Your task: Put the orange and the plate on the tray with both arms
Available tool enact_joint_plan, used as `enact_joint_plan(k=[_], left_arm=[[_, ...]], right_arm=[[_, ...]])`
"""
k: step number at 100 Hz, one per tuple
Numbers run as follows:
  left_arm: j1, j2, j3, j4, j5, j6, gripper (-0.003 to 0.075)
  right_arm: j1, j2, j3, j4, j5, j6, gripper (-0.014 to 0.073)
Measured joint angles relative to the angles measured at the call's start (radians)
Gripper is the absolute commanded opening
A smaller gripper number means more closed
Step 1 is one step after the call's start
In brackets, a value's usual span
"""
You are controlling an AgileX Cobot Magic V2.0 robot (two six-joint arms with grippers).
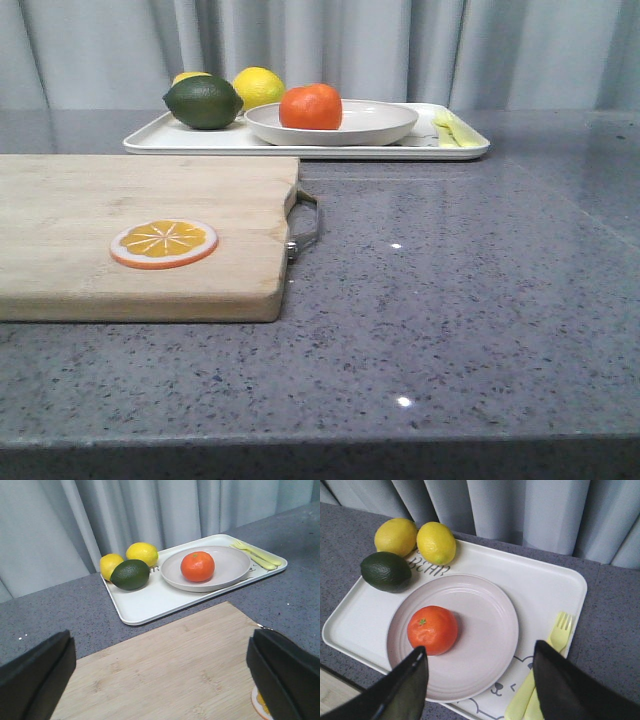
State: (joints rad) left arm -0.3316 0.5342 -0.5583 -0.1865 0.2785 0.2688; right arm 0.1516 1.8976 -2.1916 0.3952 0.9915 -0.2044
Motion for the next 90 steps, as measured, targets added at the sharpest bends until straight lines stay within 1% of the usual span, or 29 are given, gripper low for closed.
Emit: enact_joint_plan(k=[27,43,55,62,90], left_arm=[[0.000,0.000,0.000,0.000,0.000,0.000,0.0661],[0.000,0.000,0.000,0.000,0.000,0.000,0.0661],[0.000,0.000,0.000,0.000,0.000,0.000,0.0661],[0.000,0.000,0.000,0.000,0.000,0.000,0.0661],[0.000,0.000,0.000,0.000,0.000,0.000,0.0661]], right_arm=[[0.000,-0.097,0.004,-0.051,0.094,-0.007,0.0467],[0.000,-0.197,0.106,-0.088,0.095,-0.008,0.0467],[0.000,-0.303,0.252,-0.104,0.036,-0.013,0.0465],[0.000,-0.382,0.368,-0.107,-0.021,-0.023,0.0465],[0.000,-0.754,0.914,-0.107,-0.321,-0.055,0.0465]])
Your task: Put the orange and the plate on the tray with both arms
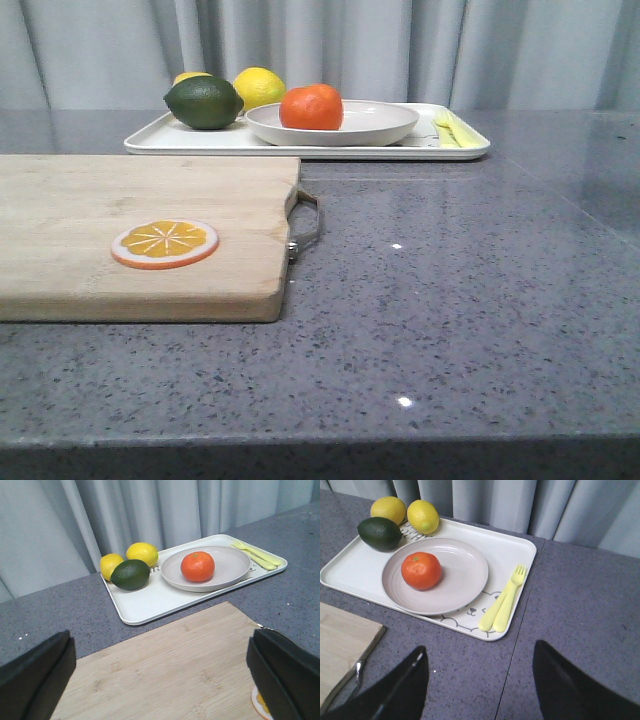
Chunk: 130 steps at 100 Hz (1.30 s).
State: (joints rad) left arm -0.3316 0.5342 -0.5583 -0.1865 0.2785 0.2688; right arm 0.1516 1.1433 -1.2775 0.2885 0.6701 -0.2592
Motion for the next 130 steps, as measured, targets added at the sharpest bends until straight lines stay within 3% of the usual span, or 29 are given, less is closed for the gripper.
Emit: enact_joint_plan(k=[19,40,81,92,102,109,130], left_arm=[[0.000,0.000,0.000,0.000,0.000,0.000,0.0661],[0.000,0.000,0.000,0.000,0.000,0.000,0.0661],[0.000,0.000,0.000,0.000,0.000,0.000,0.0661],[0.000,0.000,0.000,0.000,0.000,0.000,0.0647],[0.000,0.000,0.000,0.000,0.000,0.000,0.0573],[0.000,0.000,0.000,0.000,0.000,0.000,0.0482],[0.000,0.000,0.000,0.000,0.000,0.000,0.0117]], right_arm=[[0.000,-0.191,0.310,0.000,-0.160,-0.010,0.0465],[0.000,-0.366,0.546,0.000,-0.319,-0.040,0.0465],[0.000,-0.578,0.788,-0.006,-0.484,-0.049,0.0465],[0.000,-0.585,0.795,-0.006,-0.495,-0.049,0.0418],[0.000,-0.585,0.795,-0.006,-0.507,-0.049,0.0316],[0.000,-0.585,0.795,-0.006,-0.517,-0.049,0.0229],[0.000,-0.585,0.795,-0.006,-0.528,-0.049,-0.0004]])
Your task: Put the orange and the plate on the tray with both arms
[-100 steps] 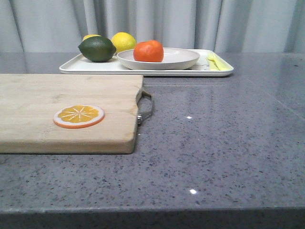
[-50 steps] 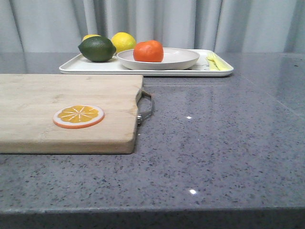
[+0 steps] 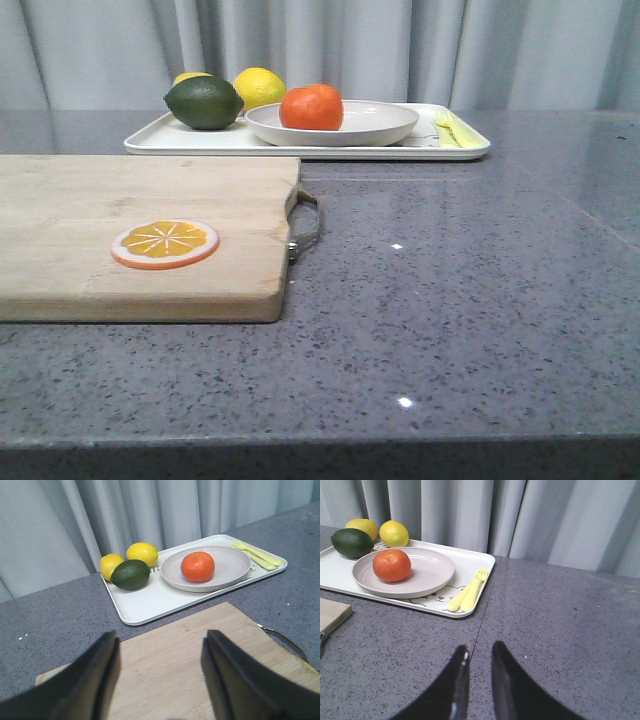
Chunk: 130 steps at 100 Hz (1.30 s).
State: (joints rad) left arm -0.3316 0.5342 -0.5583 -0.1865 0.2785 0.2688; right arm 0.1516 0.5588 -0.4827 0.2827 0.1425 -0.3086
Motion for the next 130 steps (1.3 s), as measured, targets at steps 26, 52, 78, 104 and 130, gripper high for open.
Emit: enact_joint_plan(k=[26,52,78,104,130], left_arm=[[0.000,0.000,0.000,0.000,0.000,0.000,-0.0020],[0.000,0.000,0.000,0.000,0.000,0.000,-0.0020],[0.000,0.000,0.000,0.000,0.000,0.000,-0.0020],[0.000,0.000,0.000,0.000,0.000,0.000,-0.0020],[0.000,-0.002,0.000,0.000,0.000,0.000,-0.0020]], right_arm=[[0.000,0.000,0.000,0.000,-0.005,-0.002,-0.0101],[0.000,0.000,0.000,0.000,-0.005,-0.002,-0.0101],[0.000,0.000,0.000,0.000,-0.005,-0.002,-0.0101],[0.000,0.000,0.000,0.000,-0.005,-0.002,-0.0101],[0.000,0.000,0.000,0.000,-0.005,-0.002,-0.0101]])
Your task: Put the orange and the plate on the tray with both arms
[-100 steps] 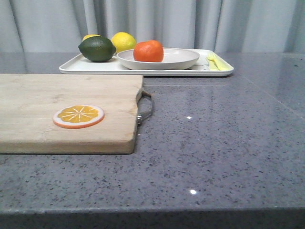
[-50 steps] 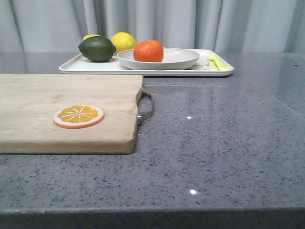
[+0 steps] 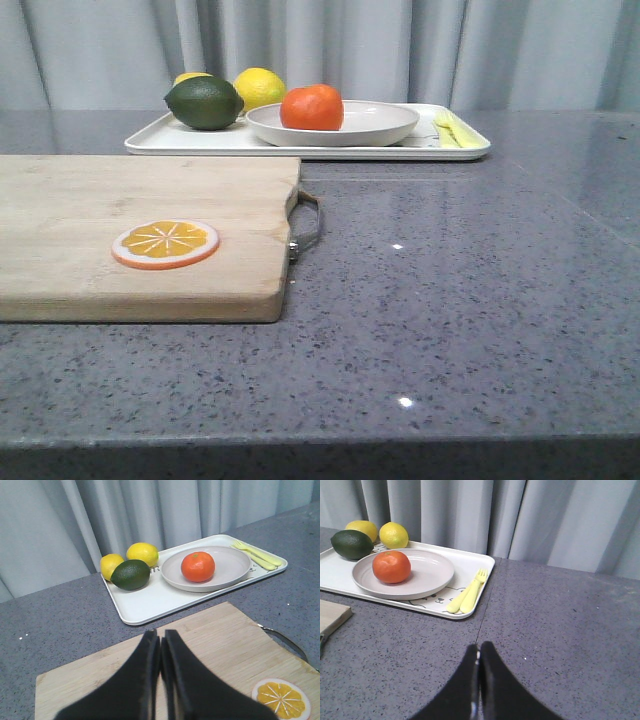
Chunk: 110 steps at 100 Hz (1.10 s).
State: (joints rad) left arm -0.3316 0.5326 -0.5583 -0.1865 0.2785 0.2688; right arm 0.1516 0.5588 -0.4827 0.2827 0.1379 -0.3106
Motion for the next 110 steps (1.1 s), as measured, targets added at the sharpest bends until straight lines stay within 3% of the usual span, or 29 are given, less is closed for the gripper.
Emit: enact_joint_plan(k=[20,45,63,88,110], left_arm=[[0.012,-0.028,0.033,0.009,-0.045,0.000,-0.0020],[0.089,-0.183,0.217,0.013,-0.194,-0.002,-0.0020],[0.162,-0.335,0.351,0.081,-0.192,-0.108,-0.0020],[0.216,-0.510,0.476,0.105,-0.186,-0.145,-0.0020],[0.237,-0.537,0.560,0.137,-0.174,-0.182,-0.0020]], right_arm=[[0.000,0.000,0.000,0.000,0.000,0.000,-0.0101],[0.000,0.000,0.000,0.000,0.000,0.000,-0.0101],[0.000,0.000,0.000,0.000,0.000,0.000,-0.0101],[0.000,0.000,0.000,0.000,0.000,0.000,-0.0101],[0.000,0.000,0.000,0.000,0.000,0.000,-0.0101]])
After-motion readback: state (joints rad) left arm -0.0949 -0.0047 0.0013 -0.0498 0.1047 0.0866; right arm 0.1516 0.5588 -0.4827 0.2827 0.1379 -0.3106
